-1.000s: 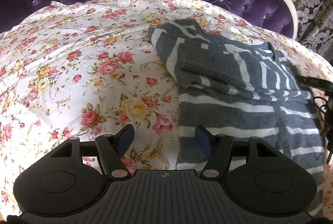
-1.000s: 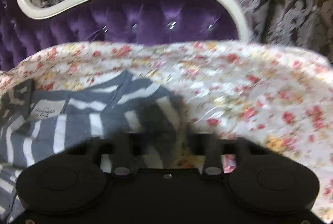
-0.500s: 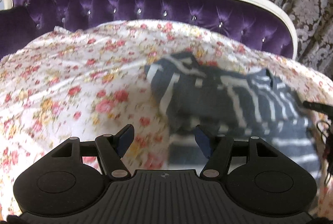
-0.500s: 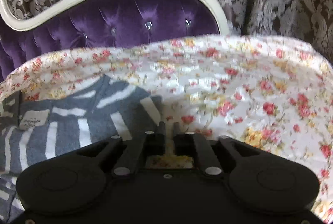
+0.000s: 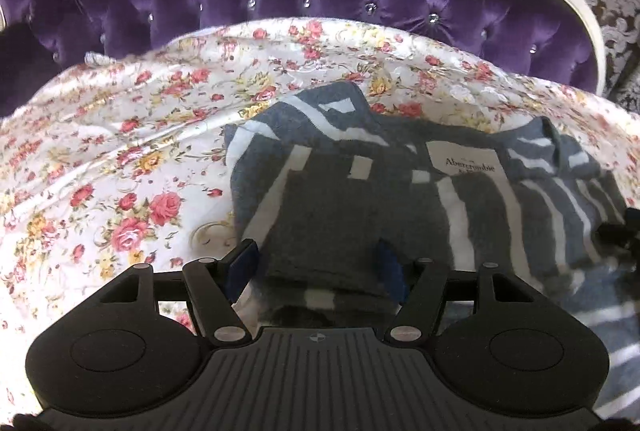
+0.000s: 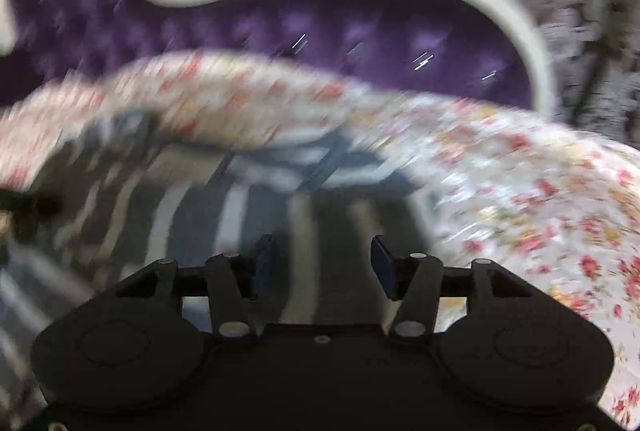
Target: Fold small clothes
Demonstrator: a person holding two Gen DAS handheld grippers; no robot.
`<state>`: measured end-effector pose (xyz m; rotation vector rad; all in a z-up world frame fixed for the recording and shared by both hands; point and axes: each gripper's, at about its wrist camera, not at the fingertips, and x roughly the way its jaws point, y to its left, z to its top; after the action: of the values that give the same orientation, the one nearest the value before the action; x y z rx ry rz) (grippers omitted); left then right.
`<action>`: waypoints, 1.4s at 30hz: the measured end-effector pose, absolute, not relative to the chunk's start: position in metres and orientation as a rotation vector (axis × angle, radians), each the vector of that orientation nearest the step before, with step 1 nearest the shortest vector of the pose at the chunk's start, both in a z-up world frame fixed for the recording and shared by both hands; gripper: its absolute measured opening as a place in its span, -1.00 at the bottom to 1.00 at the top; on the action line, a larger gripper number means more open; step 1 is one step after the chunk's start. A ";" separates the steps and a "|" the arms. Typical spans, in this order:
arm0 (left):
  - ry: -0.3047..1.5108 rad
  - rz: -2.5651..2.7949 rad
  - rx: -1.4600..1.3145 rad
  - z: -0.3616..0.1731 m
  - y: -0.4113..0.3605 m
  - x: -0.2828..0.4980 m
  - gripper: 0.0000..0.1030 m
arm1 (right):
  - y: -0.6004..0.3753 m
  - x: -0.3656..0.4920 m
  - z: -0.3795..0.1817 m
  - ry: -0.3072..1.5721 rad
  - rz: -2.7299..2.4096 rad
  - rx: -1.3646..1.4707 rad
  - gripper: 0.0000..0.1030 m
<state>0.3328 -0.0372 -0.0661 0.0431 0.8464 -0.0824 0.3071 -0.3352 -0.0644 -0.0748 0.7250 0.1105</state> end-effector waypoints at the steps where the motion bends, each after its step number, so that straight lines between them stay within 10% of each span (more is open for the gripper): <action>1: 0.850 -0.082 0.041 -0.066 -0.035 0.330 0.23 | -0.330 0.306 -0.067 0.754 0.119 -0.111 0.16; 19: 0.824 0.024 -0.028 -0.079 -0.028 0.327 0.96 | -0.350 0.301 -0.072 0.805 0.072 -0.076 0.78; 42: 0.933 0.013 0.009 -0.072 -0.026 0.303 0.98 | -0.378 0.301 -0.076 0.879 0.102 0.047 0.99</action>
<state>0.3034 -0.0264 -0.0723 0.0090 0.9328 0.0129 0.3009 -0.3776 -0.0757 0.0475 0.8785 0.1022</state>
